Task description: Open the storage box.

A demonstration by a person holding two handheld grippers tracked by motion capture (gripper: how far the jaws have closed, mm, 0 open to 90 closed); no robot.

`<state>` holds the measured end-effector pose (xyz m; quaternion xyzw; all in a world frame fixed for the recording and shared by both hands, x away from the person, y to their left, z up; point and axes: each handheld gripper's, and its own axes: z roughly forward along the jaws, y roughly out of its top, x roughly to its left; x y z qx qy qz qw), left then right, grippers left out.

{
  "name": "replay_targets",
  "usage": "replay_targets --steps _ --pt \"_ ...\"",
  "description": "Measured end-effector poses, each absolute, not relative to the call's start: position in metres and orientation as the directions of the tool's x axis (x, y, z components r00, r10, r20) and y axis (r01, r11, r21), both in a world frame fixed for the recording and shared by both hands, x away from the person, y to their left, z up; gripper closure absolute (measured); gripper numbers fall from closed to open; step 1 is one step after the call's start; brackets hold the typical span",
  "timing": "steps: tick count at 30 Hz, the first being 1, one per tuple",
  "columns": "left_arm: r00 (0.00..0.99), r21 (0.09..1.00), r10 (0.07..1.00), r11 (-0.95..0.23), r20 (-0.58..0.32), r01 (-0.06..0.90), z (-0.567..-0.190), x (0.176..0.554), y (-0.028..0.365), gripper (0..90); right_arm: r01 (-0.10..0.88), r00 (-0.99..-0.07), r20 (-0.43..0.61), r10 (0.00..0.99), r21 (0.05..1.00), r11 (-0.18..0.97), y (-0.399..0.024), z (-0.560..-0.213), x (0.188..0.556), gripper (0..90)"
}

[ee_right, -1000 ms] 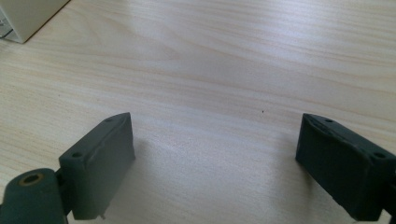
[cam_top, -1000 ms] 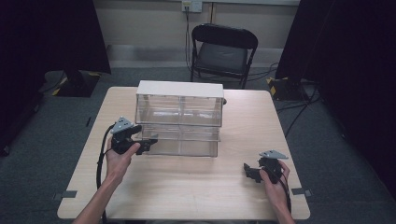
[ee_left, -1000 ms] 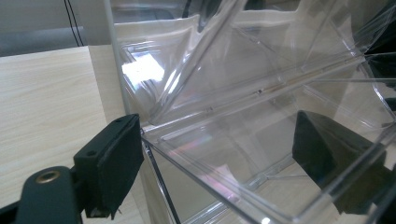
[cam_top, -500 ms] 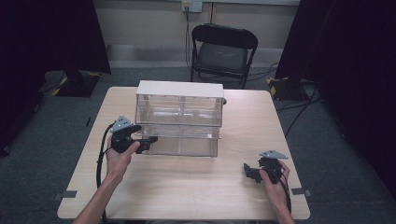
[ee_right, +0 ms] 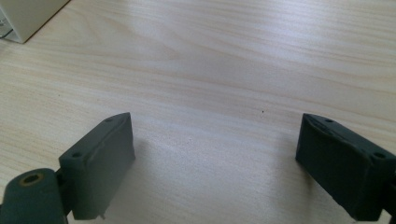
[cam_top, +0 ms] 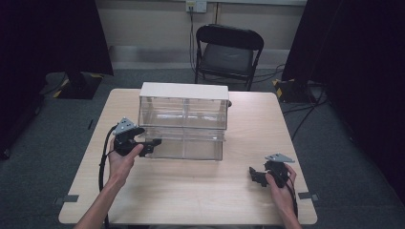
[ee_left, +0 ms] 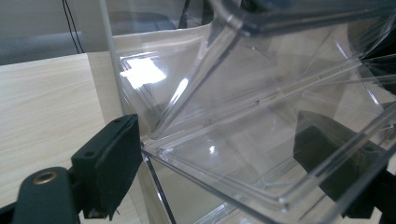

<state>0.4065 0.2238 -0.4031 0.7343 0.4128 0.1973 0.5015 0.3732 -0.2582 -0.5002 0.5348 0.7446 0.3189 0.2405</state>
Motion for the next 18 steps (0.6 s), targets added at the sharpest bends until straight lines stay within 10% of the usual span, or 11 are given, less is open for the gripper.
replay_targets --steps 18 --pt "0.582 0.901 0.803 -0.152 -0.127 0.406 -0.3989 0.4088 0.2215 12.7 0.643 -0.312 -0.017 0.950 0.732 0.224 -0.2582 -0.5002 0.3732 10.7"
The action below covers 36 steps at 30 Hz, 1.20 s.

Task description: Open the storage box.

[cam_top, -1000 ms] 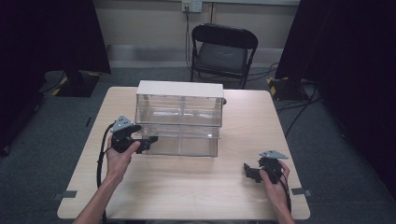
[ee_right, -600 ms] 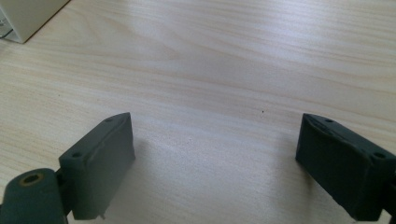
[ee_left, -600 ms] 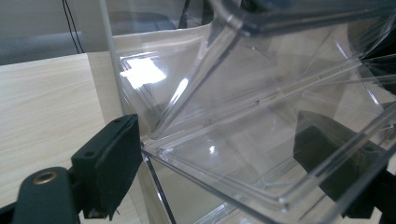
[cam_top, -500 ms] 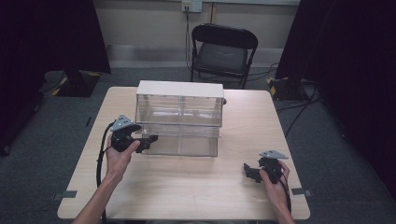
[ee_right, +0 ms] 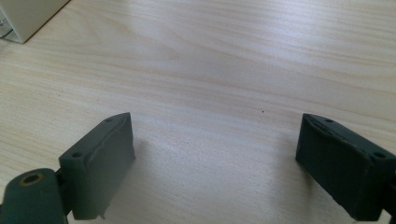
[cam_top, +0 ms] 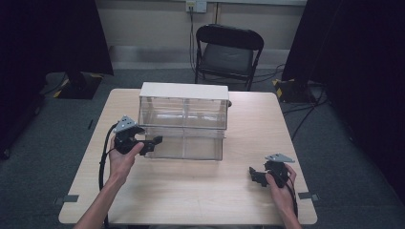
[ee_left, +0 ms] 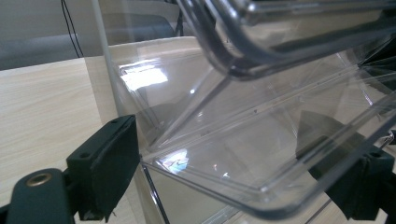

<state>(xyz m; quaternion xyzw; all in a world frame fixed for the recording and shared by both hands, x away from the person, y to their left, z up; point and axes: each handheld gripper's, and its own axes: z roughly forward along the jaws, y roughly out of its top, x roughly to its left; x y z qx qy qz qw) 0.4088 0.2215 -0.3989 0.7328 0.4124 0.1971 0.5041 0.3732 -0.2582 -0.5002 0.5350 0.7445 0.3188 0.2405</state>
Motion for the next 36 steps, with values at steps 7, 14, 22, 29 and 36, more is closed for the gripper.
replay_targets --steps 7,14,22,29,36 --pt "0.580 0.904 0.803 -0.137 -0.138 0.404 -0.3969 0.4092 0.2199 11.5 0.644 -0.312 -0.016 0.950 0.732 0.224 -0.2582 -0.5002 0.3732 10.7" --pt "0.583 0.905 0.803 -0.147 -0.127 0.399 -0.3951 0.4094 0.2197 9.1 0.643 -0.312 -0.017 0.950 0.732 0.225 -0.2583 -0.5002 0.3732 10.7" --pt "0.581 0.905 0.804 -0.144 -0.129 0.401 -0.3948 0.4096 0.2191 8.3 0.643 -0.312 -0.017 0.950 0.732 0.225 -0.2583 -0.5002 0.3732 10.7" --pt "0.585 0.904 0.801 -0.146 -0.131 0.401 -0.3937 0.4097 0.2187 7.2 0.643 -0.312 -0.017 0.950 0.732 0.224 -0.2582 -0.5002 0.3732 10.7" --pt "0.587 0.905 0.800 -0.152 -0.124 0.398 -0.3902 0.4097 0.2182 5.1 0.643 -0.312 -0.017 0.950 0.732 0.225 -0.2583 -0.5002 0.3732 10.7"
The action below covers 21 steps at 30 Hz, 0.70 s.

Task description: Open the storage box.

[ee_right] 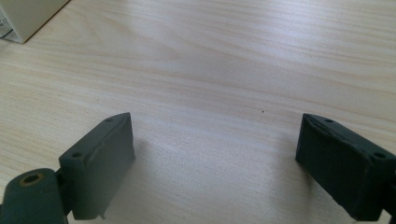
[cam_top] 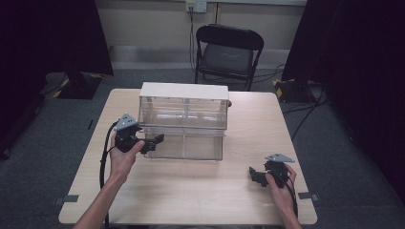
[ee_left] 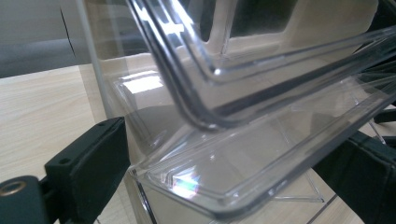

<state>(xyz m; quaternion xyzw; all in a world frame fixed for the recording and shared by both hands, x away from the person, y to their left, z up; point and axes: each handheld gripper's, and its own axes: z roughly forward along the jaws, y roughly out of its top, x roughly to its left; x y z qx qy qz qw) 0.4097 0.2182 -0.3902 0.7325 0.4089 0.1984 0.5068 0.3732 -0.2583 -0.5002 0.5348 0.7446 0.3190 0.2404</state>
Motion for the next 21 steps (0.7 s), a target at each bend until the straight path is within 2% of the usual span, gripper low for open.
replay_targets --steps 21 --pt "0.592 0.912 0.792 -0.121 -0.149 0.391 -0.3869 0.4084 0.2175 1.3 0.643 -0.312 -0.017 0.950 0.732 0.224 -0.2582 -0.5002 0.3732 10.7"
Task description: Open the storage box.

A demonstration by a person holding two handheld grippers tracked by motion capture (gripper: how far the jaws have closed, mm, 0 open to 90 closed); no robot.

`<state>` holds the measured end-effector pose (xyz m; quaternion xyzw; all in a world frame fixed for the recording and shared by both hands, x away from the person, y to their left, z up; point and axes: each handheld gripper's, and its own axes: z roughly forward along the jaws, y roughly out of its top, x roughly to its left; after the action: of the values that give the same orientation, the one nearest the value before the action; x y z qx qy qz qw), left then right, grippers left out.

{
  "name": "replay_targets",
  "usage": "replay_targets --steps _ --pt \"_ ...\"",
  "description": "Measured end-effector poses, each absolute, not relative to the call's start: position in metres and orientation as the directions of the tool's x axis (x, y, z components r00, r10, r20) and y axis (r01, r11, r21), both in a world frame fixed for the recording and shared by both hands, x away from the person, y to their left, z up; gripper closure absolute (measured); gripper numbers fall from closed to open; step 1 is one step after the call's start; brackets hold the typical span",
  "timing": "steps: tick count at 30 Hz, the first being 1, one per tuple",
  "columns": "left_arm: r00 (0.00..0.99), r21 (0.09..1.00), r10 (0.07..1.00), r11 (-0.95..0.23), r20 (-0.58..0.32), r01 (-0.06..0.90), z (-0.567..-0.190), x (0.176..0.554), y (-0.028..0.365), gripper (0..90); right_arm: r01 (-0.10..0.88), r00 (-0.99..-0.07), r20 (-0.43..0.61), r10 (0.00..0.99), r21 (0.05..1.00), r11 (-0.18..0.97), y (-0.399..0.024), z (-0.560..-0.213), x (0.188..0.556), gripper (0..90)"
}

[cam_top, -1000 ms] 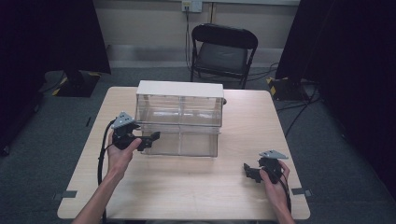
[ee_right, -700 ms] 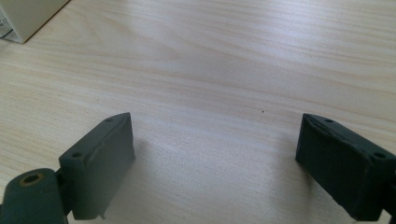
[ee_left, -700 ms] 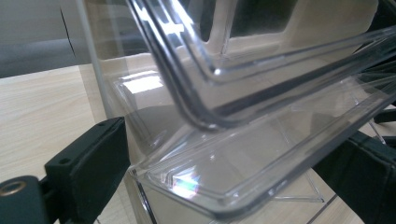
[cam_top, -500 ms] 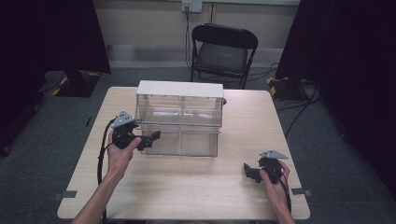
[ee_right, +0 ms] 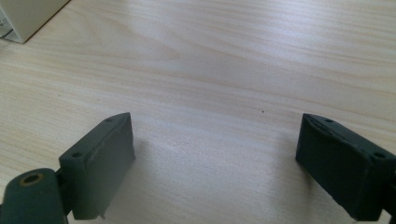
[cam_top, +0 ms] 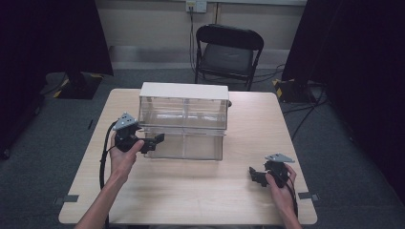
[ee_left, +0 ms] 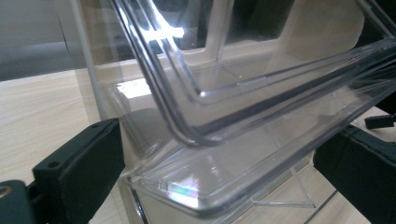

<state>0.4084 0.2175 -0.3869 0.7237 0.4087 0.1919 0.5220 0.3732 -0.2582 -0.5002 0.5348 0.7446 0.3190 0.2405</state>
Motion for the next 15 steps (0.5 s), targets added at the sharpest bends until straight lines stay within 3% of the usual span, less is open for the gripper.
replay_targets --steps 15 --pt "0.590 0.912 0.789 -0.098 -0.173 0.399 -0.3850 0.4067 0.2189 1.2 0.643 -0.312 -0.017 0.950 0.732 0.225 -0.2582 -0.5002 0.3732 10.7"
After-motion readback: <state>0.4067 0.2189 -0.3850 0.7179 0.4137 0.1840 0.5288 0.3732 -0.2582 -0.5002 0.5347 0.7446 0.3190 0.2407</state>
